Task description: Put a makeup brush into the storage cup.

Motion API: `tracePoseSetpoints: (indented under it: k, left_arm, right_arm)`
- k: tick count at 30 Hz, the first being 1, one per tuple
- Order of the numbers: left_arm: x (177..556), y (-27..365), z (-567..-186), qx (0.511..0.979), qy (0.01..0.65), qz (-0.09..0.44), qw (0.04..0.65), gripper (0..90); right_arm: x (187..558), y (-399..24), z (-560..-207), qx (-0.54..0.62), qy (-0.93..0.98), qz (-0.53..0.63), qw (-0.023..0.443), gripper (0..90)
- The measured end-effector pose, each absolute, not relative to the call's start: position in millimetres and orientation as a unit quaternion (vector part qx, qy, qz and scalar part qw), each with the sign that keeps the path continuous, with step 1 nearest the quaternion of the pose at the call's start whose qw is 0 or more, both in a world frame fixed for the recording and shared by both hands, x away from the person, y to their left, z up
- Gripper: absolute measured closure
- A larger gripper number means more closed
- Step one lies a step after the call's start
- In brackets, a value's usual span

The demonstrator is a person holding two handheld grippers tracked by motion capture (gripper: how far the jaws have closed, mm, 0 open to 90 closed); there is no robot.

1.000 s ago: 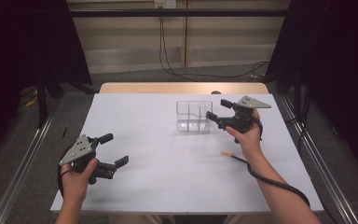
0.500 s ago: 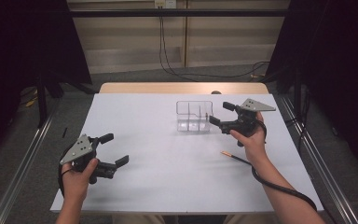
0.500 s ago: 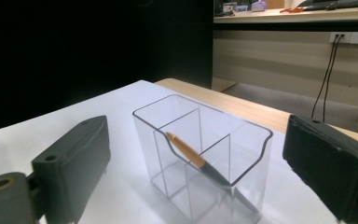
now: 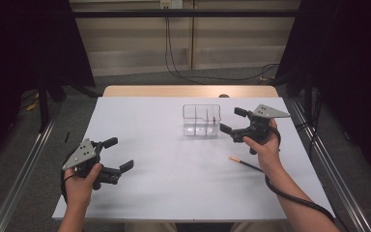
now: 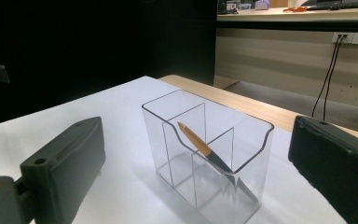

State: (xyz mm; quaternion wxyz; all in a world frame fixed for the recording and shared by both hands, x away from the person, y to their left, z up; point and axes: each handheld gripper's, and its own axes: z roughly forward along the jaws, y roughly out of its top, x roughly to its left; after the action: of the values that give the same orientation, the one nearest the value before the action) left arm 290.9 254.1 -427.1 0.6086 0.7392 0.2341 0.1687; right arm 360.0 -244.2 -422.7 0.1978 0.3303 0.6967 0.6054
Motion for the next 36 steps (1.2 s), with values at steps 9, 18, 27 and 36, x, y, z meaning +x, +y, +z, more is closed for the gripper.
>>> tracePoseSetpoints:
  k: [9, 18, 27, 36]
  left_arm:
    - [291, 257, -429, 0.738, 0.245, 0.173, 0.605, 0.0]
    - [288, 257, -431, 0.746, 0.243, 0.175, 0.595, 0.0]
    - [290, 256, -433, 0.742, 0.242, 0.181, 0.599, 0.0]
    - [290, 254, -432, 0.74, 0.242, 0.18, 0.601, 0.0]
  right_arm:
    - [356, -245, -422, 0.328, 0.699, 0.605, 0.197, 2.9]
    - [351, -245, -421, 0.322, 0.703, 0.603, 0.196, 2.9]
    - [348, -252, -422, 0.326, 0.702, 0.602, 0.196, 3.3]
    - [341, -256, -425, 0.327, 0.704, 0.6, 0.195, 3.5]
